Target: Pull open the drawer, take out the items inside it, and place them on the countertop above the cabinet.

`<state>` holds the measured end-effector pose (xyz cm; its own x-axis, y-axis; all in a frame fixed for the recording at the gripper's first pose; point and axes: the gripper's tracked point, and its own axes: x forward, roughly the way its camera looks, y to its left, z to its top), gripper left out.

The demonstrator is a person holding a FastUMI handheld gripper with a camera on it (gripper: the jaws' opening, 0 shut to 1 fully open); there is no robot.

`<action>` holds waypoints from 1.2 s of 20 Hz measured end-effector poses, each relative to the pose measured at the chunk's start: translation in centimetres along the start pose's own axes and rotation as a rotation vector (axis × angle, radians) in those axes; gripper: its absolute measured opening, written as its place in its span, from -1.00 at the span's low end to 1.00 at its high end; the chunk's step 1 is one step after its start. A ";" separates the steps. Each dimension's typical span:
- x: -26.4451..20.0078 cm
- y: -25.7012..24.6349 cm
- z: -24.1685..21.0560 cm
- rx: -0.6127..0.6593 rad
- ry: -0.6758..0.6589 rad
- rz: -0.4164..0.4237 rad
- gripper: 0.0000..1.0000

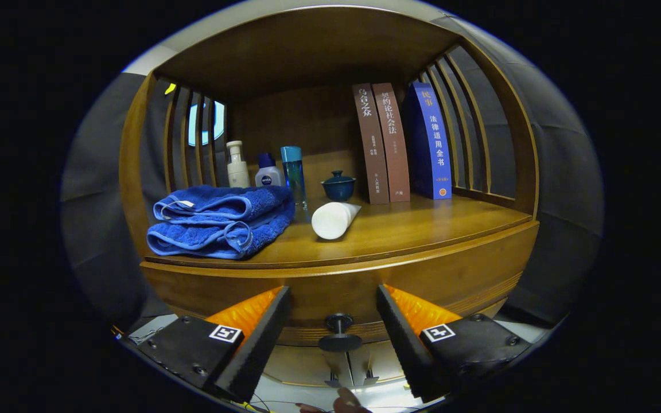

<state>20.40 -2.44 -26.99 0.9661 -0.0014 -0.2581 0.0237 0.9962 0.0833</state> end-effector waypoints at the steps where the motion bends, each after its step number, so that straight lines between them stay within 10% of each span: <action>1: 0.1 -0.1 -0.1 0.004 -0.002 -0.001 0.97; 12: -2.6 0.2 2.8 0.008 -0.026 0.034 0.99; 24: -17.6 5.3 14.2 -0.096 -0.176 0.117 0.98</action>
<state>7.14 1.64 -8.29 0.9910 0.1075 -0.0792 -0.1072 0.9942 0.0085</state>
